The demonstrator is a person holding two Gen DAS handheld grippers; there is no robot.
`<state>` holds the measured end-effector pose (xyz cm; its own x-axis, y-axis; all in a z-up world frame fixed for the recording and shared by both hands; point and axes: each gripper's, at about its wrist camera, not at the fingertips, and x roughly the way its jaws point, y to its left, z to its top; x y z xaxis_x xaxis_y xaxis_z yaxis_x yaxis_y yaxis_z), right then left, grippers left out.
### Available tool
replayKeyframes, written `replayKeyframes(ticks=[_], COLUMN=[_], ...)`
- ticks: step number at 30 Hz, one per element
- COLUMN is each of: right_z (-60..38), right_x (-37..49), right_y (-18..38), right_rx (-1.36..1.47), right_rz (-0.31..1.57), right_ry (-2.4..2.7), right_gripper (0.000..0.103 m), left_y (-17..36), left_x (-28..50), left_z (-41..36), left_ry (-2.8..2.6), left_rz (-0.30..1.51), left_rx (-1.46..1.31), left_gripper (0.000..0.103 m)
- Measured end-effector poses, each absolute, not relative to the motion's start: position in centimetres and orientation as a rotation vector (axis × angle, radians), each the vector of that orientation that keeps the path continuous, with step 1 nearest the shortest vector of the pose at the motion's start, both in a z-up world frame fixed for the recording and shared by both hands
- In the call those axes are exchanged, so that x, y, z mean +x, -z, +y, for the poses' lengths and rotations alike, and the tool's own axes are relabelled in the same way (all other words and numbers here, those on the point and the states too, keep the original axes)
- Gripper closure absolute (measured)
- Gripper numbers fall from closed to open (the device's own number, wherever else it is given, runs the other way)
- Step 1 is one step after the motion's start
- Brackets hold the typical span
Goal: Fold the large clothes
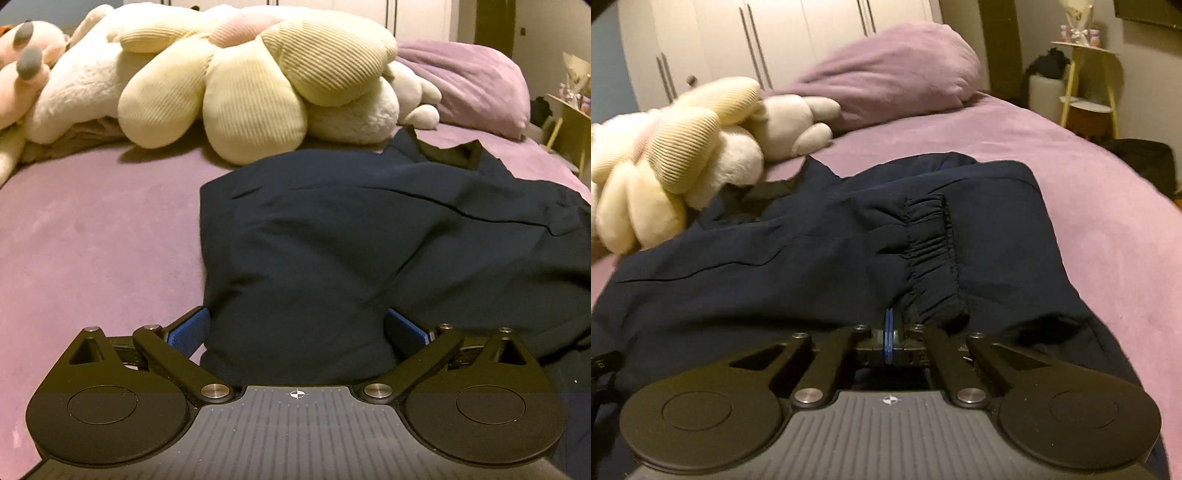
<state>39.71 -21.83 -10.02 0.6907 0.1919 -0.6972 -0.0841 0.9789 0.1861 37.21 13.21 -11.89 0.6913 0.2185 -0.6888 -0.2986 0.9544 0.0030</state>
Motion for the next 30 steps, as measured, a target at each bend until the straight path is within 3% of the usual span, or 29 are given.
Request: replayKeyframes(ticks=[30], right_z=[-18.6], right_x=[37.8], right_y=[11.5], right_rx=[-0.140], right_rz=[0.696], right_ry=[-0.135], right_gripper=[0.103], left_y=[12.7], left_x=[36.8], left_z=[13.7], left_ry=[-0.303], left_rz=[0.802], left_rx=[-0.180], left_gripper=[0.000])
